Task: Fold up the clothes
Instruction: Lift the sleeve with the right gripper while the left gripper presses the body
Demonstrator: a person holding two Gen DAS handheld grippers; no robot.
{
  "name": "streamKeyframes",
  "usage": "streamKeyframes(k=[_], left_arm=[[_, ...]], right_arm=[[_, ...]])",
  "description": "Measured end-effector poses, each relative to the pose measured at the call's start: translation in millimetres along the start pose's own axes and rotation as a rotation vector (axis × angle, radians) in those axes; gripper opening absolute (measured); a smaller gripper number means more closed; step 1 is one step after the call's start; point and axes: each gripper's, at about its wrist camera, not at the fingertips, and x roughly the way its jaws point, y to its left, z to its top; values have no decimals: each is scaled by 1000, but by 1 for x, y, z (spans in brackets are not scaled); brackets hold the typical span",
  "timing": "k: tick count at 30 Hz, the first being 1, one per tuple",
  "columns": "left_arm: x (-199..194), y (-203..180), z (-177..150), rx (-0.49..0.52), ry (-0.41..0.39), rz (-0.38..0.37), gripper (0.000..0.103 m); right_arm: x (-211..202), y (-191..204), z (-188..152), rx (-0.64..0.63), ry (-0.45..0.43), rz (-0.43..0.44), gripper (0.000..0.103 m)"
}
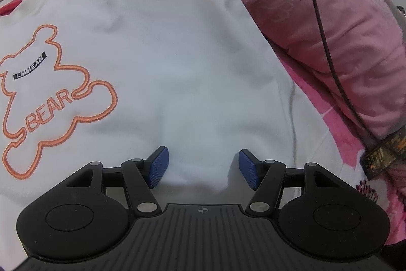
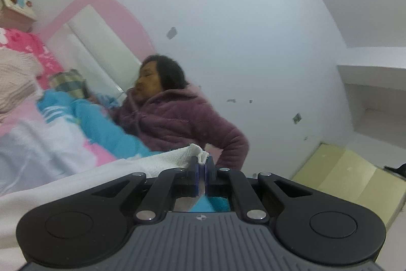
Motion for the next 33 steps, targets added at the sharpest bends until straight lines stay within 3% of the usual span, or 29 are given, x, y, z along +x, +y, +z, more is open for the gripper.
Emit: streamKeyframes(k=[7,12,16,20,26,28,30,33], left_arm=[[-5,4,-5,-14,-2,-20,62],[-8,5,-9,-18,-7,-29,62],[-10,6,-12,-31,-10,-43,62],[-12,8,-13,-37,-8,-60,62],[-16,6,-18,-36,-10,-74,62],[-21,0,-17,-32,-11,-76,62],[-24,-3,-18,-36,-14,-80,62],[-26,-6,-21,-42,-18,-86,62]], right_arm=[[34,-15,24,36,-11,-28,4],[46,-21,57,57,-87,-44,4],[45,-39,64,54,-134,-91,4],[65,-71,37,135,-24,-149,4],[92,-95,-40,320,227,-164,4],[82,-105,-56,448,205,-106,5],[57,-124,-66,606,103,-15,5],[24,-146,-80,654,23,33,5]])
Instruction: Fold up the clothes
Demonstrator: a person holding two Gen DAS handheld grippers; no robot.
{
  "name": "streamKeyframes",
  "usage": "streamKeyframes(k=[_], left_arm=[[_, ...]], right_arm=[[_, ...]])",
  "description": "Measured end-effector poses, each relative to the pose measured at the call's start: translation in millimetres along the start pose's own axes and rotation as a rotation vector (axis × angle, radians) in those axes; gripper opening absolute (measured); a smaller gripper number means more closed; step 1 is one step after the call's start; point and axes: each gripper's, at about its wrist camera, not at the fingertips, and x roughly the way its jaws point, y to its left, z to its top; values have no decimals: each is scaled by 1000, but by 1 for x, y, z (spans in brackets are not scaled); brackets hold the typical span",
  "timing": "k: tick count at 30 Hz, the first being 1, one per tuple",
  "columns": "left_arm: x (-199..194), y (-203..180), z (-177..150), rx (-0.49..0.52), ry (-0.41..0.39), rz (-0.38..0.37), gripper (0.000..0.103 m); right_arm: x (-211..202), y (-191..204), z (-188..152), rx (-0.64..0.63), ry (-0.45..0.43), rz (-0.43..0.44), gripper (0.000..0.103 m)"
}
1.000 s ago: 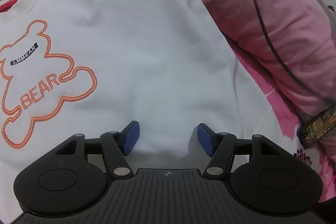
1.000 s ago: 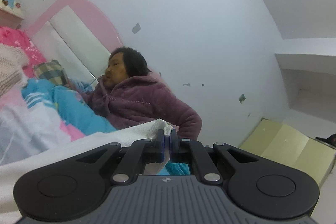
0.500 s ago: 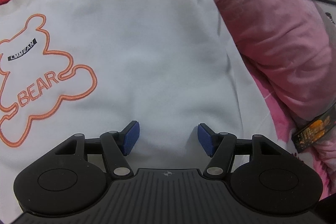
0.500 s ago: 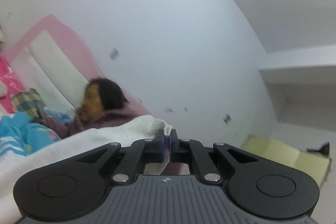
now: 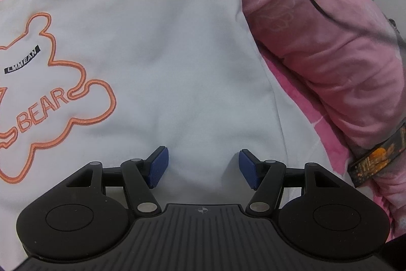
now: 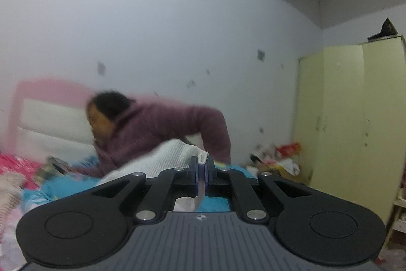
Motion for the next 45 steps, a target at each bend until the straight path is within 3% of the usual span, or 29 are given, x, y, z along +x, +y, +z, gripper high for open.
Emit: streamKeyframes(k=[3,6,8,10,12,14,16,18,21,23,26,30,34,39,43,45], left_arm=[[-1,4,1,-3,-2,-2,62],[12,8,20,-10,0,-1,62],[18,3,32,-10,2,2,62],[9,13,25,-7,5,6,62],[9,13,21,-10,6,10,62],[25,6,27,-16,8,13,62],[26,5,30,-25,8,12,62],[27,5,31,-31,9,12,62],[32,3,34,-33,10,16,62],[33,1,35,-33,8,20,62],[15,22,10,-7,27,1,62],[10,22,10,-14,28,-5,62],[1,23,9,-22,24,-12,62],[2,21,13,-13,21,-15,62],[3,20,14,-12,14,-13,62],[4,19,15,-9,12,-12,62]], right_arm=[[-23,-26,-16,9,51,39,6],[-32,-56,-46,78,183,-4,13],[-31,-79,-63,179,274,-80,28],[-34,-106,-74,333,334,-159,30],[-43,-134,-81,559,357,-180,32],[-50,-149,-86,743,382,-134,33],[-55,-155,-90,896,416,-54,39],[-60,-151,-91,973,472,24,41],[-51,-124,-85,976,534,122,43],[-43,-109,-77,949,574,98,43],[-38,-100,-71,983,613,43,43],[-30,-104,-72,1042,647,4,45],[-33,-101,-61,995,654,-52,45],[-27,-89,-54,980,693,-14,45],[-3,-83,-62,978,737,-53,45],[8,-83,-64,965,744,-64,36]])
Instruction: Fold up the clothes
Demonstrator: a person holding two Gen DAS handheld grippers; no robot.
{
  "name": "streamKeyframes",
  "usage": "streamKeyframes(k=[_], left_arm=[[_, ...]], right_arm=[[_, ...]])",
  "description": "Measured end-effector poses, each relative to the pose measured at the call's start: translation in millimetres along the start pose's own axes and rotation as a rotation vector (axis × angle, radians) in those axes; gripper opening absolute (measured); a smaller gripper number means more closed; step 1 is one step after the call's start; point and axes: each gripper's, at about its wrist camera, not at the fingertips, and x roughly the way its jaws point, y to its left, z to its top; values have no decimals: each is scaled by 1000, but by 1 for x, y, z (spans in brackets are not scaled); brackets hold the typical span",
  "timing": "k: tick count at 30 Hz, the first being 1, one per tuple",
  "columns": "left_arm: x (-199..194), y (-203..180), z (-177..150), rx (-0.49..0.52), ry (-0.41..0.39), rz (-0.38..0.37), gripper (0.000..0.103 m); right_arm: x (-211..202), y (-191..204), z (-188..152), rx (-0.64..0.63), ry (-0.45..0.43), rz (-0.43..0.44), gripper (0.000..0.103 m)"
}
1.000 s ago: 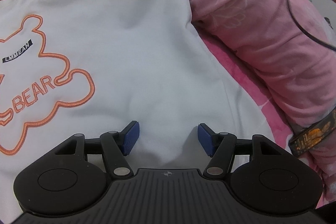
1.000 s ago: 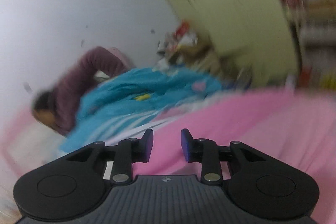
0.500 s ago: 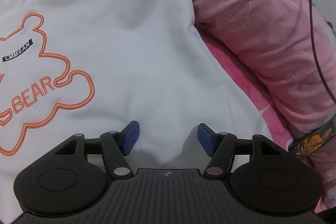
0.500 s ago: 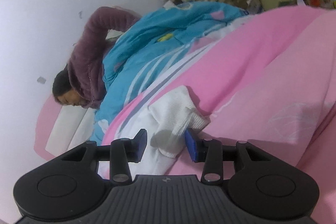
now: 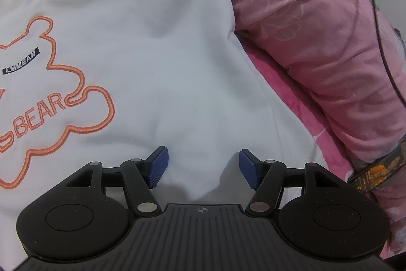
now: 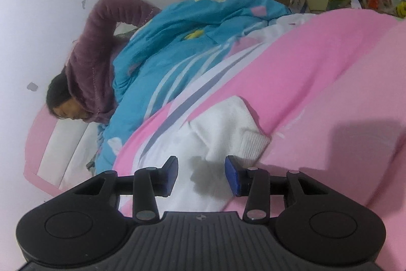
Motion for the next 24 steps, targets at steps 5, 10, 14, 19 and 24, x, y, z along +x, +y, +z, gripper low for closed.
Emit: streamKeyframes(k=[5,10,14,19,24], left_arm=[[-2,2,1,-5,-2,-7,62],[2,1,3,1,-1,-10,62],[3,3,4,-17,-5,-16,62],[6,3,4,-17,-7,-24,62],[10,2,6,-11,-4,-31,62]], right_arm=[[4,9,-3,-64,-46,-33,7],[-16,55,-8,-198,-167,138,6],[-41,109,-22,-398,-245,335,5],[-61,98,-32,-521,-316,314,5],[-30,1,-13,-280,-222,88,5]])
